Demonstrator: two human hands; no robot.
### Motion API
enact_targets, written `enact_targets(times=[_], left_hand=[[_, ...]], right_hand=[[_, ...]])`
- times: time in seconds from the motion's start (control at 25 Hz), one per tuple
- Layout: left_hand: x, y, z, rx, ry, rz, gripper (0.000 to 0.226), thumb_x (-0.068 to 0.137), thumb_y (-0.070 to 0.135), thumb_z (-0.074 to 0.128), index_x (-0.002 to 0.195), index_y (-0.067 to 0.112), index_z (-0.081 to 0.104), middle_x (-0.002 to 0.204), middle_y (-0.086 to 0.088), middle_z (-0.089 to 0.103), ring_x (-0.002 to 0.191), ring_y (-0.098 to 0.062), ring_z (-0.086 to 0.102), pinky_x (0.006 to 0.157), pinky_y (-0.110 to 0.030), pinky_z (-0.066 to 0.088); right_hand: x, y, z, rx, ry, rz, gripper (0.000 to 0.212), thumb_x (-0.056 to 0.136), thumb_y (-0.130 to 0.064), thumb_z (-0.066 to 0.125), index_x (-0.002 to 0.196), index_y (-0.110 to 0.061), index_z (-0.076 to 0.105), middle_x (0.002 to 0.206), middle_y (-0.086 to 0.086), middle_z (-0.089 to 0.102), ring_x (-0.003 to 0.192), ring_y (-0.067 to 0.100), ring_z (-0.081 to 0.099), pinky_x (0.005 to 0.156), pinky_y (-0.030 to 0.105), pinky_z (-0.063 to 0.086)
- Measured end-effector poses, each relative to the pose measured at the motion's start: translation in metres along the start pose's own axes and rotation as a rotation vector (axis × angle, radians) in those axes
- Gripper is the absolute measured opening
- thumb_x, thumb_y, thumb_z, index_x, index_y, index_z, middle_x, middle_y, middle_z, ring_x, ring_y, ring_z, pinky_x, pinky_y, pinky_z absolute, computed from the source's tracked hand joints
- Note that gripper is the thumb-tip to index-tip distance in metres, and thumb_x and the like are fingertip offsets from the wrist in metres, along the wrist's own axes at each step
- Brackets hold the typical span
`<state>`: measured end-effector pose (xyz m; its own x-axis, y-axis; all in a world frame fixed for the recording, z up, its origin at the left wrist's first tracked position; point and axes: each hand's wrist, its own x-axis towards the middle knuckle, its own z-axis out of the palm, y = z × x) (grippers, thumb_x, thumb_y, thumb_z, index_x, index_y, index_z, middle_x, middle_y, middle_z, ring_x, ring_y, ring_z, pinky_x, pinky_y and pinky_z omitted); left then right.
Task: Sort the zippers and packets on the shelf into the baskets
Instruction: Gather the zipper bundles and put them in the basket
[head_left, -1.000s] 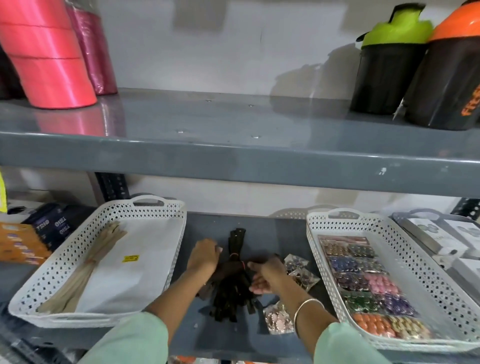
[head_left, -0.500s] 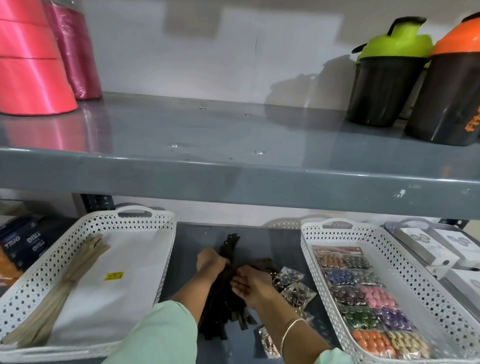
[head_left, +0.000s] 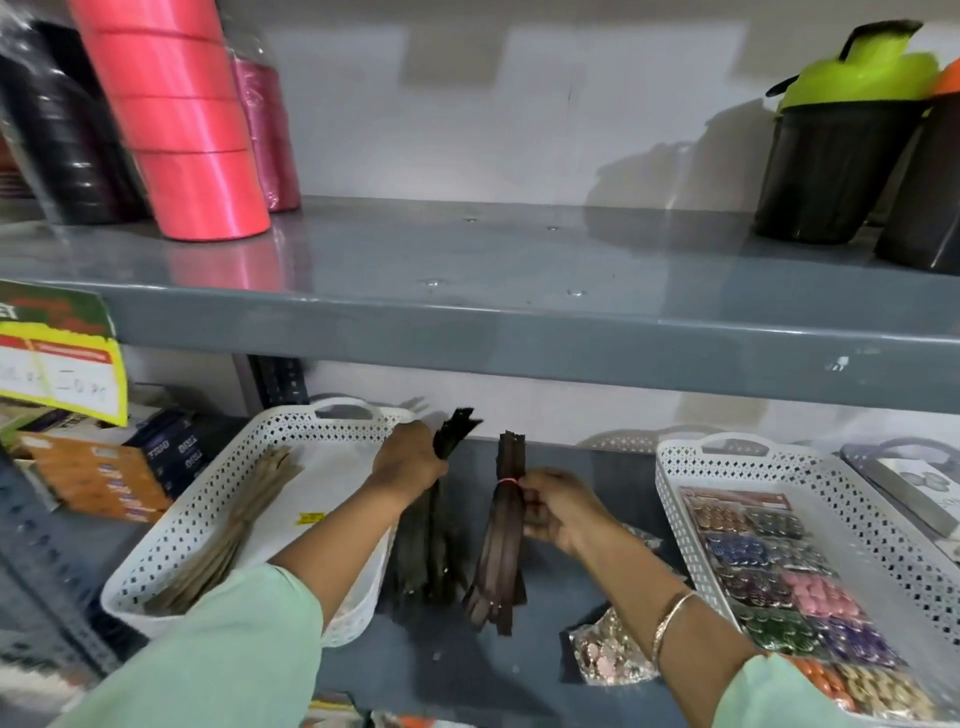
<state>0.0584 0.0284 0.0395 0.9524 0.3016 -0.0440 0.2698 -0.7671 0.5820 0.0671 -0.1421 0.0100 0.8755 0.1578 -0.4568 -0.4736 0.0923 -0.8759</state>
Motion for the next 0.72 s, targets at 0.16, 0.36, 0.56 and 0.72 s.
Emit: enact_targets(times=[0.16,0.36,0.56,0.72], left_hand=[[-0.013,-0.013,0.022,0.225,-0.026,-0.035,0.031,0.088,0.01,0.055,0.117,-0.002,0.056,0.126,-0.019,0.059,0.118,-0.033,0.057,0.095,-0.037,0.048],[-0.019,-0.028,0.076,0.337,-0.082,-0.104,0.031,0.093,0.005,0.039,0.112,0.0,0.063,0.119,-0.018,0.066,0.111,-0.032,0.063,0.093,-0.037,0.052],[-0.01,-0.037,0.084,0.38,-0.083,-0.084,0.03,0.092,0.002,0.039,0.11,0.0,0.064,0.116,-0.018,0.066,0.109,-0.031,0.063,0.093,-0.038,0.053],[-0.015,-0.032,0.079,0.282,0.044,0.055,0.028,0.089,0.013,0.048,0.114,0.007,0.061,0.122,-0.015,0.058,0.113,-0.031,0.057,0.098,-0.041,0.049]], right_hand=[[0.017,0.026,0.022,-0.093,0.033,0.109,0.029,0.091,0.0,0.043,0.064,-0.011,0.049,0.061,0.008,0.051,0.051,0.018,0.049,0.046,0.023,0.045],[0.058,0.068,0.037,-0.358,0.224,-0.009,0.03,0.08,0.0,0.059,0.054,-0.014,0.051,0.088,0.021,0.07,0.074,0.03,0.067,0.076,0.048,0.058],[0.06,0.071,0.04,-0.62,0.284,-0.19,0.013,0.077,-0.004,0.064,0.085,0.003,0.071,0.102,0.021,0.072,0.098,0.03,0.068,0.084,0.036,0.056],[0.045,0.029,-0.003,-0.953,0.213,-0.256,0.017,0.078,-0.003,0.057,0.082,0.004,0.072,0.094,0.023,0.073,0.094,0.033,0.07,0.066,0.028,0.055]])
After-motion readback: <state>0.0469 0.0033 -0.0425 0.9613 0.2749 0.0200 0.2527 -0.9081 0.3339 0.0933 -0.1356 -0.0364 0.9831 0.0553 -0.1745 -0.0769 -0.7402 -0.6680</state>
